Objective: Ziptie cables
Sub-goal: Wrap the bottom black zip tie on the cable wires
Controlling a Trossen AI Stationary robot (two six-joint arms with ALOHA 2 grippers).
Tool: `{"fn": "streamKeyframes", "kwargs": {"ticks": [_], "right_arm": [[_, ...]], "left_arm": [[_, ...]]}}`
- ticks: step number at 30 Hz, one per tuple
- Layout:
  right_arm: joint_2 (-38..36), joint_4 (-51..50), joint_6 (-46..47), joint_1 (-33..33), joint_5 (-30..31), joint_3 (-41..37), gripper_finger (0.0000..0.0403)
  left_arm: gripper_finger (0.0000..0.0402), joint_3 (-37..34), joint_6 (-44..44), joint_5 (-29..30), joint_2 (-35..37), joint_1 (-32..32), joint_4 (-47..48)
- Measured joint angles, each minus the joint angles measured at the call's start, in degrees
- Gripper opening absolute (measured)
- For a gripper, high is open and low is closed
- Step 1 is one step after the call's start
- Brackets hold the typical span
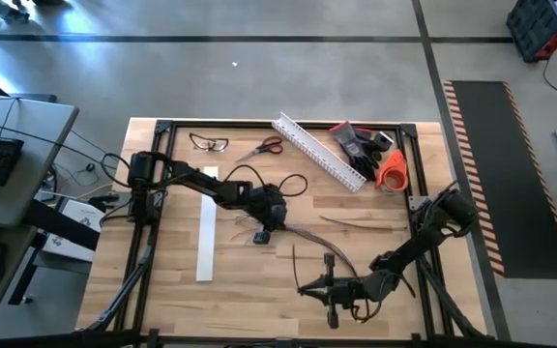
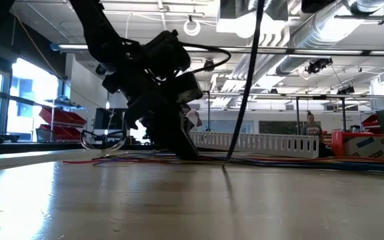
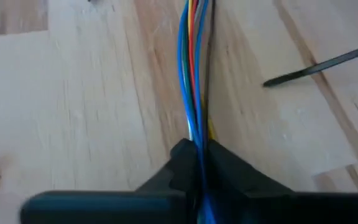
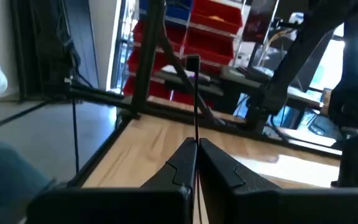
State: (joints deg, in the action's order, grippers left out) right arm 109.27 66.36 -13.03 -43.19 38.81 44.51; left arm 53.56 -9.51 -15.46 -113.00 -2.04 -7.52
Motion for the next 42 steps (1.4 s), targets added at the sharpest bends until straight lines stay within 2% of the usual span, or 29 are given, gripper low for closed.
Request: {"fn": "streamKeyframes", "kwargs": {"ticks": [9,14,24,29,32,35,38,42], "right_arm": [[0.01,0.37,0.54,2.49,-3.03,-2.65,0.0],[0.98,0.39,0.7,5.02,-6.3,-3.86,0.0],[0.98,0.77,2.1,7.63,-4.43,-8.05,0.0],[0.98,-0.3,2.58,9.13,-2.04,-9.63,0.0],[1.01,-3.78,5.36,10.97,0.04,-9.86,0.0],[1.01,-7.08,7.21,12.36,-0.81,-9.84,0.0],[1.03,-8.78,8.08,13.11,-1.46,-9.84,0.0],[1.03,-9.62,8.87,13.61,-2.57,-9.84,0.0]], "left_arm": [[0.0003,3.95,2.02,-2.36,6.84,1.49,10.33],[0.0002,3.96,3.51,-2.71,7.53,3.55,10.77],[0.0005,4.02,3.92,0.03,7.75,5.64,11.21],[0.0048,4.05,3.74,0.37,7.75,5.64,10.99],[0.0091,4.06,2.65,-3.33,7.75,5.67,11.44],[0.013,4.11,1.24,-6.39,7.77,7.18,12.37],[0.0153,4.11,-0.83,-3.63,7.77,9.82,10.88],[0.0158,2.38,-1.16,5.97,7.42,13.66,-0.42]]}}
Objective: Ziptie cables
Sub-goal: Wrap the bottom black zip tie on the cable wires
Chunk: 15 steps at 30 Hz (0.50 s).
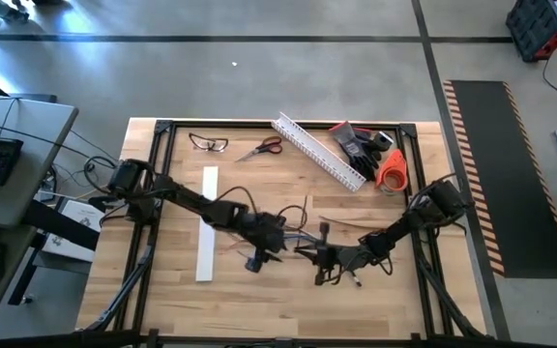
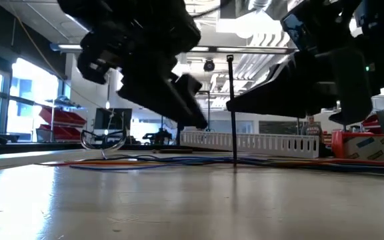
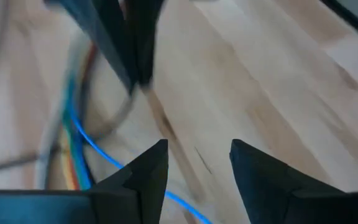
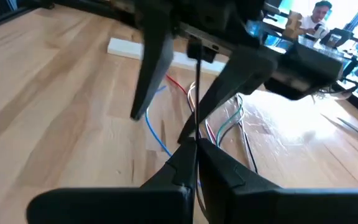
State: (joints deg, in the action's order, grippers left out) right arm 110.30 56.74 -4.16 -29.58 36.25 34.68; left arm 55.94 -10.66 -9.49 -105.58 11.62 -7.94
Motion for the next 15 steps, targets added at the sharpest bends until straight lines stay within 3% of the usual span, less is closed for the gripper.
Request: {"fn": "streamKeyframes", "kwargs": {"ticks": [4,11,15], "right_arm": [[0.0,-0.1,0.61,-0.4,-0.04,0.0,0.0],[0.0,-0.51,2.55,-0.94,-0.07,0.0,0.0],[0.02,-0.38,2.73,-0.94,-0.05,0.0,0.0]], "left_arm": [[0.0157,-2.65,0.45,6.4,-0.06,2.66,-9.44],[0.0156,-7.47,3.51,10.12,-0.06,5.07,-26.34],[0.0156,-8.04,4.33,11.87,-0.06,5.24,-29.9]]}}
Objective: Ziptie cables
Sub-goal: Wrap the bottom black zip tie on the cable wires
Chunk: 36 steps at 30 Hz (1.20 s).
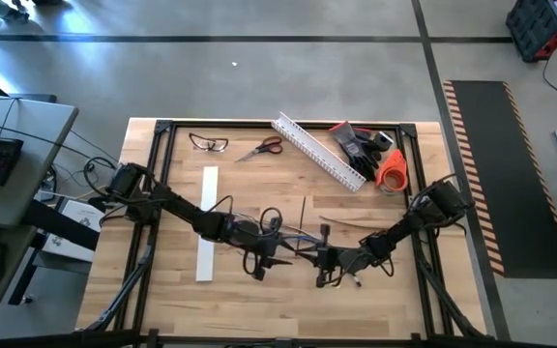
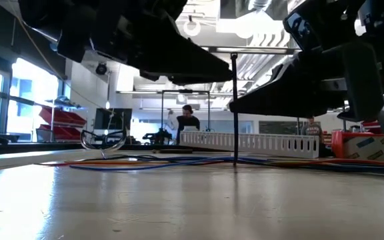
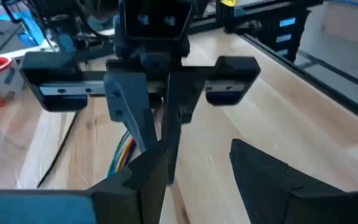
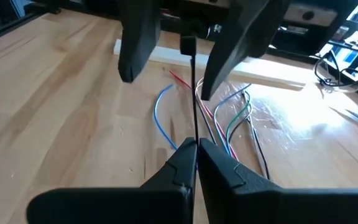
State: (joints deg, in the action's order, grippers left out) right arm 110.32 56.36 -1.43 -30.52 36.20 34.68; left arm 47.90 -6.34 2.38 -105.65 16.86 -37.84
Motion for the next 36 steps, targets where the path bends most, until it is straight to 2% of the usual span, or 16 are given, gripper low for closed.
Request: {"fn": "streamKeyframes", "kwargs": {"ticks": [13,19,26,36], "right_arm": [[0.0,0.44,0.37,0.0,-0.01,0.07,0.0],[0.0,0.44,0.55,0.0,-0.02,0.07,0.0],[0.0,0.42,0.95,0.0,0.0,0.07,0.0],[-1.45,-7.85,9.16,-0.07,1.1,0.09,0.001]], "left_arm": [[0.0148,0.0,0.29,4.31,-3.07,0.09,-6.58],[0.0098,0.02,0.33,4.76,-4.31,0.2,-8.98],[0.0013,0.02,0.31,6.77,-4.31,0.61,-9.82],[0.0,0.02,1.83,6.09,-4.31,0.81,-7.23]]}}
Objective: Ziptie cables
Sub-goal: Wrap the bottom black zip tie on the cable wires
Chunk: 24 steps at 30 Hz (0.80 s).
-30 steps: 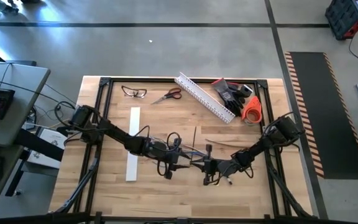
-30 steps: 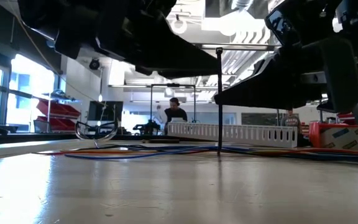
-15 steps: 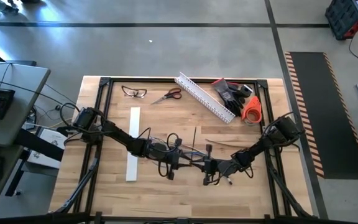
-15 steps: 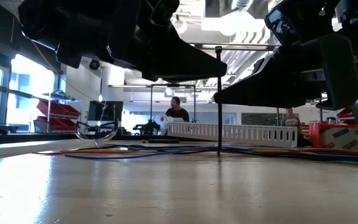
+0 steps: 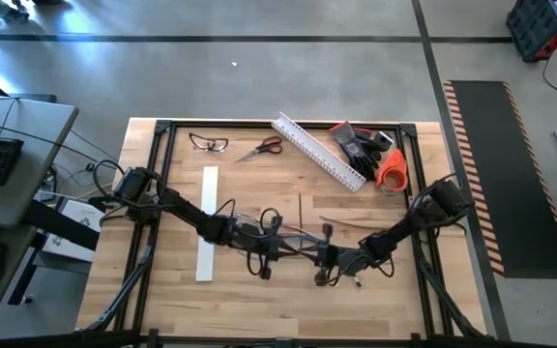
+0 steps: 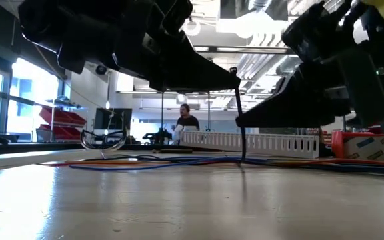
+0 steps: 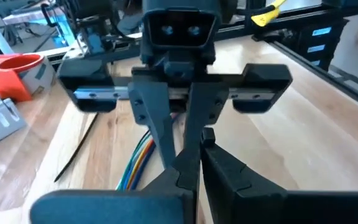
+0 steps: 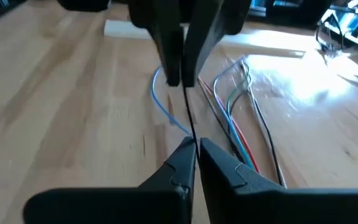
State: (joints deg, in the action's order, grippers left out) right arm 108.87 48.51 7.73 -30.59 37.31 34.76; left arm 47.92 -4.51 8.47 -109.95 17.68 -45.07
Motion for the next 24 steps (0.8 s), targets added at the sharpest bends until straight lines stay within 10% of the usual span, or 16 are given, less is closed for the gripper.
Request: {"fn": "streamKeyframes", "kwargs": {"ticks": [15,24], "right_arm": [[-5.67,-4.84,2.78,-1.21,-2.41,0.02,0.0094],[-17.49,-27.91,24.0,1.62,-0.29,0.07,0.0098]], "left_arm": [[0.0,0.0,0.49,0.22,0.0,0.37,0.19],[0.0,0.0,3.56,-2.36,0.0,0.43,2.05]]}}
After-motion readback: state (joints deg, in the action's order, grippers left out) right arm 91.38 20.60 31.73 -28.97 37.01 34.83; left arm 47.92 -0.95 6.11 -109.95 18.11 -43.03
